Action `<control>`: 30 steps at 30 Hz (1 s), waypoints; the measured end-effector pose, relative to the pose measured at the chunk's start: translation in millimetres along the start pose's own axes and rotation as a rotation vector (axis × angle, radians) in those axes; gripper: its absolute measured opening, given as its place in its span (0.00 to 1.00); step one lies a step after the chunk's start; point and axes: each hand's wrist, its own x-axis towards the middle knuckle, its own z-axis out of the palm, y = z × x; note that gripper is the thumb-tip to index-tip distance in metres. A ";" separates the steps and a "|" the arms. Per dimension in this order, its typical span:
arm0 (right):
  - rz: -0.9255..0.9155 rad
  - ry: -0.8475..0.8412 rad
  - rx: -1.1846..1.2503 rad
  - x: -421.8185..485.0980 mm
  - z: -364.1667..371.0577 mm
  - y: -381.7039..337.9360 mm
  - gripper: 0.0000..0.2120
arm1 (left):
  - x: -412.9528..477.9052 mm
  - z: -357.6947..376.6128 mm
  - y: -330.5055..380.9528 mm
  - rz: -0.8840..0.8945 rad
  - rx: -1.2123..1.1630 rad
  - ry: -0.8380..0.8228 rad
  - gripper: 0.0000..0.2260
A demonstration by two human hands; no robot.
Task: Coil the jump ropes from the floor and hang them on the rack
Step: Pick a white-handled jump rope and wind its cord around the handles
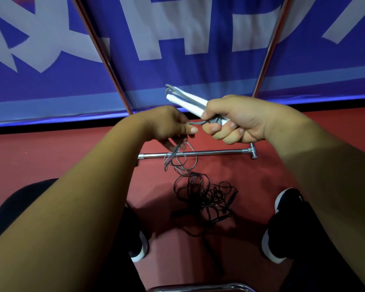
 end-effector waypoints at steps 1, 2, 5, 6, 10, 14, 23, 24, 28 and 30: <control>0.030 -0.050 -0.019 -1.8 -0.2 0.0 0.05 | 0.8 -3.2 -2.3 0.041 -0.053 0.034 0.09; 0.067 -0.104 -0.047 -4.8 0.3 -0.5 0.07 | 0.1 -7.1 -3.8 0.090 -0.115 0.053 0.09; 0.231 -0.239 -0.190 -12.2 3.3 -0.1 0.17 | -4.9 -14.1 -3.0 0.228 -0.216 0.001 0.06; 0.287 -0.278 -0.240 -13.3 4.7 1.2 0.19 | -6.6 -12.1 -0.6 0.250 -0.239 -0.026 0.04; 0.400 -0.252 -0.307 -6.1 3.9 11.9 0.12 | -5.7 -5.7 9.3 0.348 -0.190 0.009 0.04; 0.373 -0.059 -0.354 4.6 -3.7 24.2 0.04 | -10.6 -7.4 17.7 0.382 -0.093 0.054 0.06; 0.128 0.381 -0.558 31.4 -22.8 36.6 0.12 | -18.9 -13.5 29.2 0.245 0.181 0.093 0.09; 0.082 0.435 -0.586 33.6 -24.6 36.3 0.11 | -18.1 -12.3 28.6 0.234 0.200 0.082 0.08; -0.083 0.603 -0.644 37.1 -19.2 29.8 0.03 | -11.3 0.7 23.7 0.123 0.186 0.045 0.03; -0.152 0.599 -0.493 39.9 -15.1 27.8 0.03 | -6.0 7.4 22.4 0.060 0.203 0.112 0.05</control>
